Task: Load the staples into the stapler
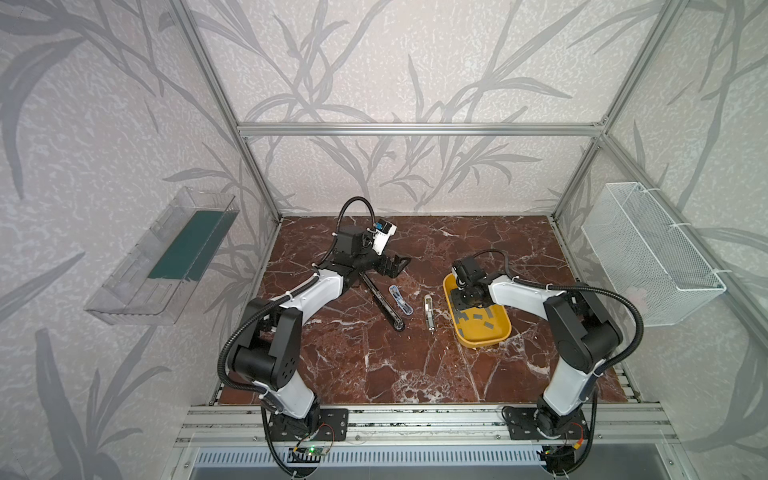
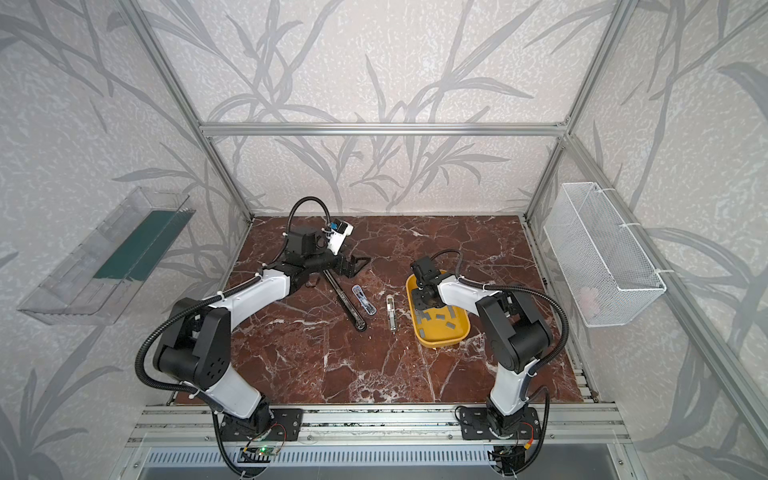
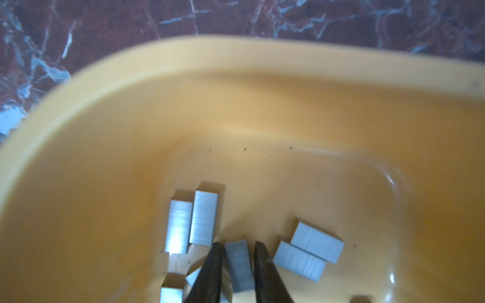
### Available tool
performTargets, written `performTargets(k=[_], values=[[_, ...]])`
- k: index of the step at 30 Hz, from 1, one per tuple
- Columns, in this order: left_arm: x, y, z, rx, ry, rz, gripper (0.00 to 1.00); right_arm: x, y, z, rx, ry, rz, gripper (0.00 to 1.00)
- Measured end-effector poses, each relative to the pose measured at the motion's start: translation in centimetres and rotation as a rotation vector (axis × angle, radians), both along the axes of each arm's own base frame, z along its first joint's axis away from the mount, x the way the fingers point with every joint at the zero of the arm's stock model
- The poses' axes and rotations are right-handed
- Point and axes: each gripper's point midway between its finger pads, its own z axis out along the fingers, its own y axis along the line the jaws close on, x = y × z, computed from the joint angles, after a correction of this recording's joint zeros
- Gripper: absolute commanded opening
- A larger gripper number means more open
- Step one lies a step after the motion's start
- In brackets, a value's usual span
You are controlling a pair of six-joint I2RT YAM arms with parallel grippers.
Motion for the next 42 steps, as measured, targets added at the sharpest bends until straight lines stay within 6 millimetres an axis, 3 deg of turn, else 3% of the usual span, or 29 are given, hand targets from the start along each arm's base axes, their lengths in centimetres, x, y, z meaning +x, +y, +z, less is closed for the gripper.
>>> performTargets(k=[14, 19, 22, 28, 31, 34, 38, 42], values=[[0.0, 0.1, 0.0, -0.001, 0.000, 0.004, 0.99, 0.2, -0.2, 0.0, -0.013, -0.002, -0.010, 0.14], [-1.5, 1.5, -0.3, -0.004, 0.005, 0.073, 0.99, 0.0, -0.6, 0.6, -0.031, -0.008, -0.018, 0.12], [-2.7, 3.2, 0.2, -0.003, -0.015, 0.155, 0.99, -0.5, -1.1, 3.0, -0.014, -0.058, -0.031, 0.11], [-5.1, 6.7, 0.8, -0.014, -0.093, 0.314, 0.99, -1.9, -1.3, 11.1, 0.093, -0.257, -0.059, 0.11], [-6.4, 7.9, 0.7, -0.010, -0.114, 0.361, 0.99, -3.4, 0.6, 14.0, 0.125, -0.332, -0.009, 0.11], [-7.4, 9.0, 1.3, -0.012, -0.147, 0.402, 0.99, -5.6, 3.6, 15.3, 0.142, -0.367, 0.081, 0.11], [-8.8, 10.1, 1.8, -0.027, -0.191, 0.440, 0.99, -7.8, 7.1, 15.5, 0.151, -0.375, 0.186, 0.12], [-9.6, 10.9, 1.4, -0.029, -0.203, 0.478, 0.99, -8.0, 10.5, 14.7, 0.159, -0.355, 0.261, 0.11]])
